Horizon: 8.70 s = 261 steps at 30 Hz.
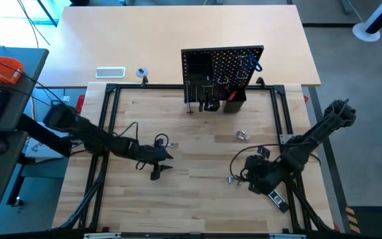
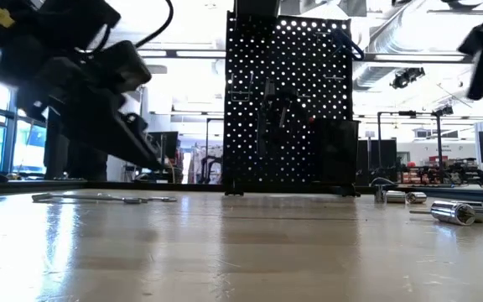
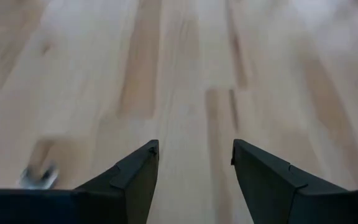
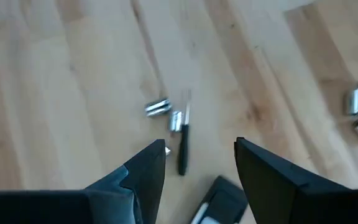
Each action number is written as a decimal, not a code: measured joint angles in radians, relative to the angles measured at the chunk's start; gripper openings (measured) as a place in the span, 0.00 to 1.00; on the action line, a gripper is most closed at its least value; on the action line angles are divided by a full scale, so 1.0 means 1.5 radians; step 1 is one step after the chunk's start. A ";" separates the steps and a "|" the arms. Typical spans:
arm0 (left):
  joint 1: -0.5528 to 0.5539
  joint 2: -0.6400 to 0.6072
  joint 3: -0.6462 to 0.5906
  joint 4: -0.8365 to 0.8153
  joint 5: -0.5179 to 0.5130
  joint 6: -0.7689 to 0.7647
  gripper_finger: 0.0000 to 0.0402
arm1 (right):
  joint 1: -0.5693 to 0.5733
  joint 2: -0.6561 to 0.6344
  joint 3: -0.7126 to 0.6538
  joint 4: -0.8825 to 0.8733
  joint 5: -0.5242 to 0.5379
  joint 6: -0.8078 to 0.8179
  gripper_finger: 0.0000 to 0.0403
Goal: Hang tools onto peg board
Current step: Hang the silver wrench on the peg board
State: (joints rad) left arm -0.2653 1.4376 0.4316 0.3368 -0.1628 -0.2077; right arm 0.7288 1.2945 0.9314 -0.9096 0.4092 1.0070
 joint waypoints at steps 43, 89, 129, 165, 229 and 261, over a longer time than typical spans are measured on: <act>0.187 -0.096 -0.081 -0.253 0.107 0.090 0.15 | 0.130 0.072 0.000 -0.055 0.041 0.197 0.47; 0.145 -0.090 0.035 -0.401 0.121 0.152 0.11 | -0.274 0.331 0.000 0.664 0.034 -0.460 0.47; 0.096 -0.002 -0.020 -0.170 0.030 0.177 0.05 | -0.392 0.520 0.000 1.010 -0.119 -0.587 0.47; 0.089 -0.004 0.045 -0.201 0.037 0.229 0.00 | -0.415 0.544 0.011 1.054 -0.210 -0.639 0.47; 0.091 -0.570 0.054 -0.229 0.032 0.225 0.00 | -0.393 0.434 0.163 0.751 -0.098 -0.690 0.01; 0.145 -0.308 -0.114 0.564 0.035 0.275 0.50 | -0.367 -0.045 0.140 0.666 -0.086 -0.858 0.01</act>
State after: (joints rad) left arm -0.0473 0.9759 0.2607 1.1831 -0.1095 0.2042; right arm 0.1779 1.2274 1.1416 0.0889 0.2797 -0.2794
